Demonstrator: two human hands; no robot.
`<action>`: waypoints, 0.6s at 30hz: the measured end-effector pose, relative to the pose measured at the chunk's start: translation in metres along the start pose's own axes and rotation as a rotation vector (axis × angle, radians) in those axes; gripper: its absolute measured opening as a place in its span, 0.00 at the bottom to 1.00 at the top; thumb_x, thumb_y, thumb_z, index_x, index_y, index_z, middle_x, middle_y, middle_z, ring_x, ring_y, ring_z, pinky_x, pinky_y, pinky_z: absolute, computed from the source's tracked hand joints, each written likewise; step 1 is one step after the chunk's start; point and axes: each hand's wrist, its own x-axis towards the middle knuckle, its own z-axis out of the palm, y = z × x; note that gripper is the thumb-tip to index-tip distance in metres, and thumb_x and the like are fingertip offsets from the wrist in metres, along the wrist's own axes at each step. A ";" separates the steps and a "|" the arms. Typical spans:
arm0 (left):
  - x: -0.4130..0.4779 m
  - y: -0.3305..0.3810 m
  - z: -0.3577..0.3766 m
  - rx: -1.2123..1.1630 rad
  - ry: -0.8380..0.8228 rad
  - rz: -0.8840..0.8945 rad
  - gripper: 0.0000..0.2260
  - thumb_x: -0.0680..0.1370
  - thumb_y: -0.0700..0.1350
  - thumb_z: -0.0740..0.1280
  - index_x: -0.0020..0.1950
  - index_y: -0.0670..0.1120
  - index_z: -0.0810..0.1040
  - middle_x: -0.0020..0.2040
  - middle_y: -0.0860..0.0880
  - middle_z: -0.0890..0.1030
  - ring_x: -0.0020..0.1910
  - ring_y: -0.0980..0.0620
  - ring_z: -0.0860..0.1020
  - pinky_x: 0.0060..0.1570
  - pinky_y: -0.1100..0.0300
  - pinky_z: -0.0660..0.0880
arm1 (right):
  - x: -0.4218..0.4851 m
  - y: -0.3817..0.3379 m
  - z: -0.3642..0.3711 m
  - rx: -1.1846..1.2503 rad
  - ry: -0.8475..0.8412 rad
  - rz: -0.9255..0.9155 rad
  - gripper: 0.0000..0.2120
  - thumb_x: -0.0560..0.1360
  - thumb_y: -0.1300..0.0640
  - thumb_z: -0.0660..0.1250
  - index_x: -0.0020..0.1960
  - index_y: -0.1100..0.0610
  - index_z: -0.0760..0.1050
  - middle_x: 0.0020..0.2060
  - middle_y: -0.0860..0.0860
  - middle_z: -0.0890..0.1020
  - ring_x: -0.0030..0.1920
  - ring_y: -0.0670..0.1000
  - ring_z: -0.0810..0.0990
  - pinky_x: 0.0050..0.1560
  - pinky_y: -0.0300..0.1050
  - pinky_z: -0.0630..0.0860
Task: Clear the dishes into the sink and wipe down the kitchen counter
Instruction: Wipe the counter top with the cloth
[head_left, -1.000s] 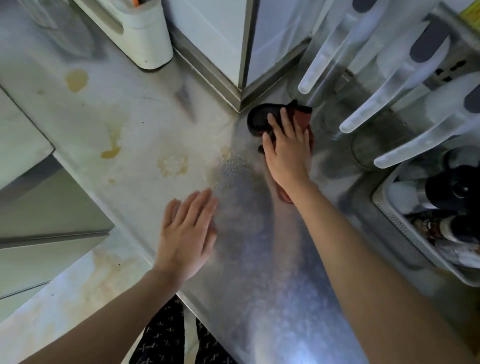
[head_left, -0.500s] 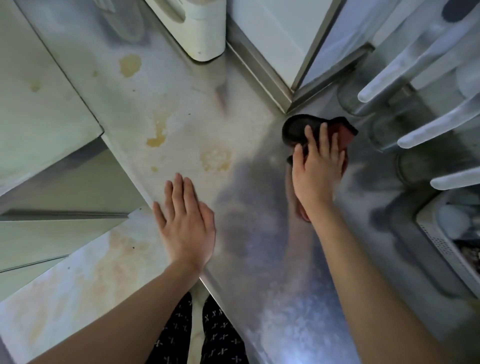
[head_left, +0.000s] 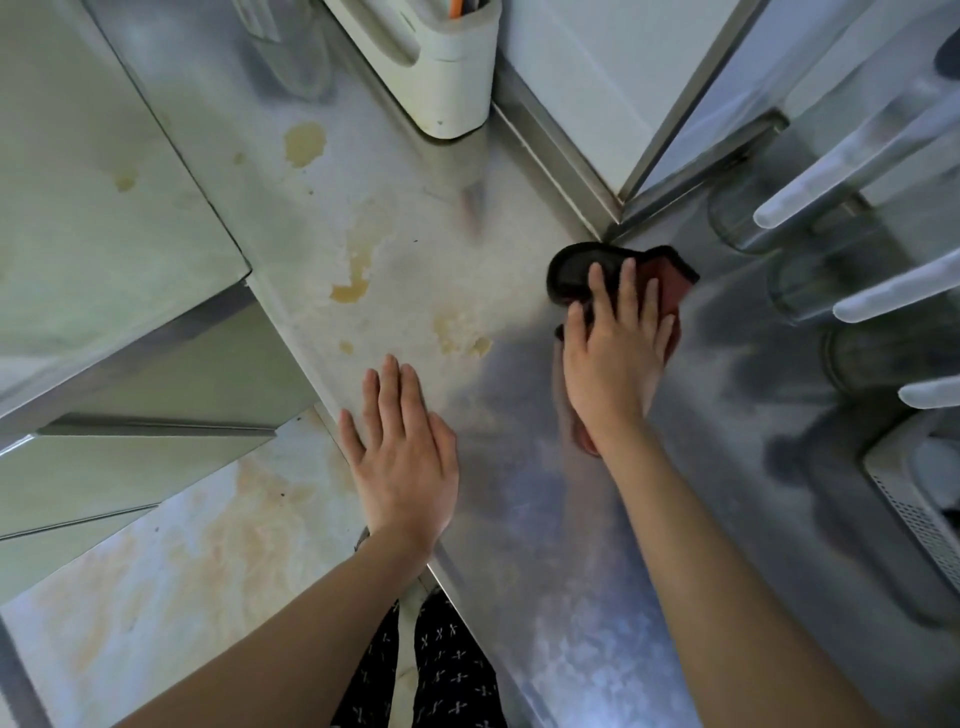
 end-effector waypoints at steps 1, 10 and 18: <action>0.000 0.000 0.000 0.001 0.000 0.000 0.23 0.78 0.47 0.52 0.72 0.42 0.62 0.74 0.46 0.62 0.73 0.48 0.57 0.70 0.47 0.49 | -0.004 -0.012 0.002 -0.002 -0.020 -0.020 0.24 0.79 0.46 0.50 0.74 0.48 0.59 0.76 0.52 0.56 0.75 0.58 0.54 0.72 0.57 0.49; 0.001 0.000 -0.004 -0.006 -0.041 0.008 0.24 0.79 0.49 0.48 0.73 0.42 0.61 0.75 0.46 0.60 0.74 0.48 0.55 0.71 0.47 0.46 | -0.002 -0.012 -0.005 -0.043 -0.204 -0.507 0.25 0.79 0.43 0.45 0.75 0.45 0.56 0.76 0.47 0.54 0.75 0.53 0.54 0.73 0.55 0.48; 0.002 -0.007 -0.018 -0.152 -0.160 0.044 0.23 0.80 0.49 0.46 0.75 0.45 0.54 0.77 0.49 0.51 0.76 0.52 0.47 0.72 0.52 0.40 | -0.042 -0.085 0.012 0.017 -0.143 -0.256 0.23 0.79 0.46 0.51 0.74 0.49 0.60 0.75 0.52 0.58 0.74 0.58 0.56 0.71 0.59 0.52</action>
